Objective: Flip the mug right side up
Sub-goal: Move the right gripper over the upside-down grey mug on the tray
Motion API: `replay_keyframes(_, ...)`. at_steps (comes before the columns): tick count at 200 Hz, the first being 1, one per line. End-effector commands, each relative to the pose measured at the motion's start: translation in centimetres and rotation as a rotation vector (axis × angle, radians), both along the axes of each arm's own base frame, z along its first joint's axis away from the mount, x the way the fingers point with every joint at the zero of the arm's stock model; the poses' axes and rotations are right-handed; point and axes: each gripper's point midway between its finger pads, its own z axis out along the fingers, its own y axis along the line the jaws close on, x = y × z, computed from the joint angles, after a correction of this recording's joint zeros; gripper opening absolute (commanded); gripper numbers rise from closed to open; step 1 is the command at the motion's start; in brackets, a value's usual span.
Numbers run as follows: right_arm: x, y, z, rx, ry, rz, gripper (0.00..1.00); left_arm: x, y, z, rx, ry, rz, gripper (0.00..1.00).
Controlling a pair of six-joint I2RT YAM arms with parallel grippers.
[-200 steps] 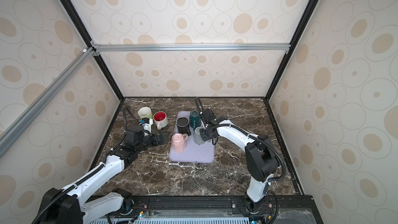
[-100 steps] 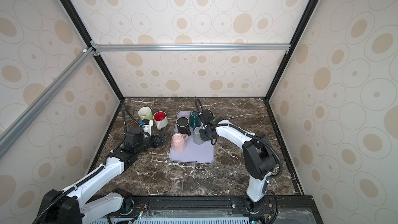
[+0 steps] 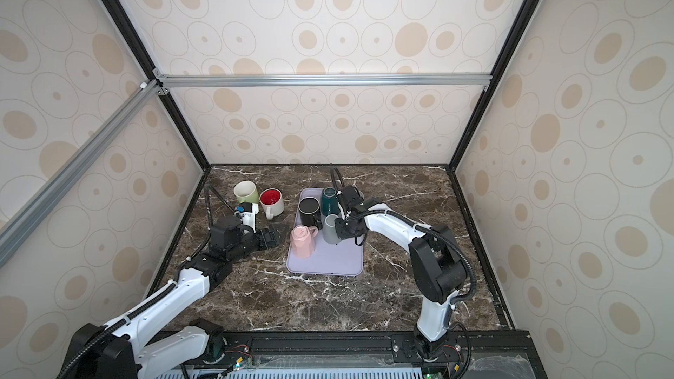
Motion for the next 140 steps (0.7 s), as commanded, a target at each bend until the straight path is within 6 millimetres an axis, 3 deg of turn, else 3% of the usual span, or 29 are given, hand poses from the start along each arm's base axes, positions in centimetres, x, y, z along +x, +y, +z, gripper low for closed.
replay_keyframes(1, -0.5, 0.4, -0.3, 0.039, 0.019, -0.002, 0.3, 0.1, -0.3, 1.0, -0.026, -0.031, -0.007, 0.98)
replay_keyframes(33, -0.1, -0.8, 0.3, -0.031, -0.001, -0.016, 0.3, 0.1, -0.6, 1.1, -0.034, -0.031, -0.015, 0.98)
replay_keyframes(98, 1.8, -2.5, 3.7, -0.069, -0.116, -0.123, 0.34, 0.1, -0.7, 1.5, -0.039, -0.038, -0.018, 0.98)
replay_keyframes(140, 3.7, -3.2, 4.7, -0.072, -0.138, -0.193, 0.48, -0.1, -0.7, 1.7, -0.048, -0.044, -0.024, 0.98)
